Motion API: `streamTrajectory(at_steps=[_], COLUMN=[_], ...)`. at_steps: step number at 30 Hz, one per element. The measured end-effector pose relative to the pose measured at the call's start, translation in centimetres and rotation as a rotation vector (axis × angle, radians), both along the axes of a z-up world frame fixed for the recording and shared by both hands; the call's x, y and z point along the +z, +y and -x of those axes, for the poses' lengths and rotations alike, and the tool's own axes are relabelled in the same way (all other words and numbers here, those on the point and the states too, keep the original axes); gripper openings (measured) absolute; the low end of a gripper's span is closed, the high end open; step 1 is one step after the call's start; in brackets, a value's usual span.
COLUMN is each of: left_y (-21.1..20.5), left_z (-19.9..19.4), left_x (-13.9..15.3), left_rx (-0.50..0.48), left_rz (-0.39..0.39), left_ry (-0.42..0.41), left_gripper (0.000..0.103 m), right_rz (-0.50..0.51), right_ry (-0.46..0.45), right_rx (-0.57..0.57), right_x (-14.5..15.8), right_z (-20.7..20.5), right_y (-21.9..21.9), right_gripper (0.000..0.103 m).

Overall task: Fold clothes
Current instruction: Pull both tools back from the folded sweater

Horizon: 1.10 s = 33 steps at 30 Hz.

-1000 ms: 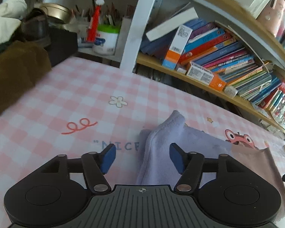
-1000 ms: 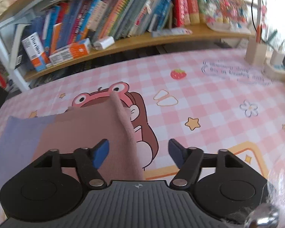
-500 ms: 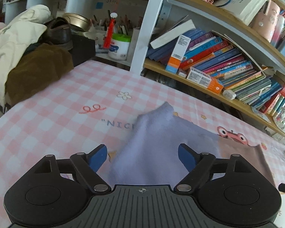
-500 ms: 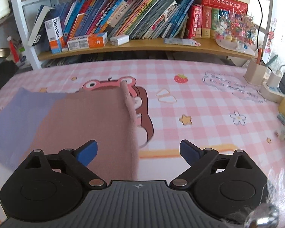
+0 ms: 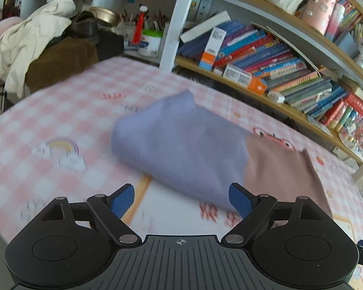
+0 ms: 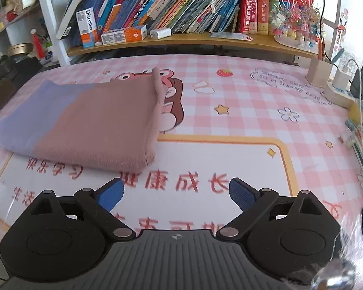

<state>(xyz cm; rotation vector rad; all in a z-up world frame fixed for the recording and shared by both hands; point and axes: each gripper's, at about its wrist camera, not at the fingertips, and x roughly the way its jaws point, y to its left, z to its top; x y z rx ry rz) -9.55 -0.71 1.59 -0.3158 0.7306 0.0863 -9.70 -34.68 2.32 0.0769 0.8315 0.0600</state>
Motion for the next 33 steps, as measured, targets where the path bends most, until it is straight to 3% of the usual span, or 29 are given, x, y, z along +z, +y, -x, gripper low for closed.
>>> streamTrajectory(at_steps=[11, 14, 21, 26, 33], left_y=[-2.1, -2.4, -3.4, -1.1, 4.2], left_z=[3.2, 2.9, 1.4, 0.0, -2.0], left_x=[-0.5, -1.0, -1.8, -2.1, -3.1], left_rx=[0.004, -0.024, -0.144, -0.103, 0.038], left_rz=[-0.021, -0.016, -0.038, 0.065, 0.365], left_ry=[0.051, 0.089, 0.147, 0.147, 0.098], left_gripper=[0.088, 0.096, 0.097, 0.097, 0.096], right_rz=[-0.035, -0.035, -0.011, -0.001, 0.026], right_ry=[0.031, 0.036, 0.022, 0.025, 0.016], right_rx=[0.035, 0.054, 0.119, 0.091, 0.042], right_x=[-0.8, -0.8, -0.4, -0.2, 0.3], right_z=[2.4, 2.5, 1.8, 0.6, -1.1], right_y=[-1.3, -0.6, 2.4, 3.4, 4.4], right_gripper=[0.094, 0.094, 0.097, 0.097, 0.097])
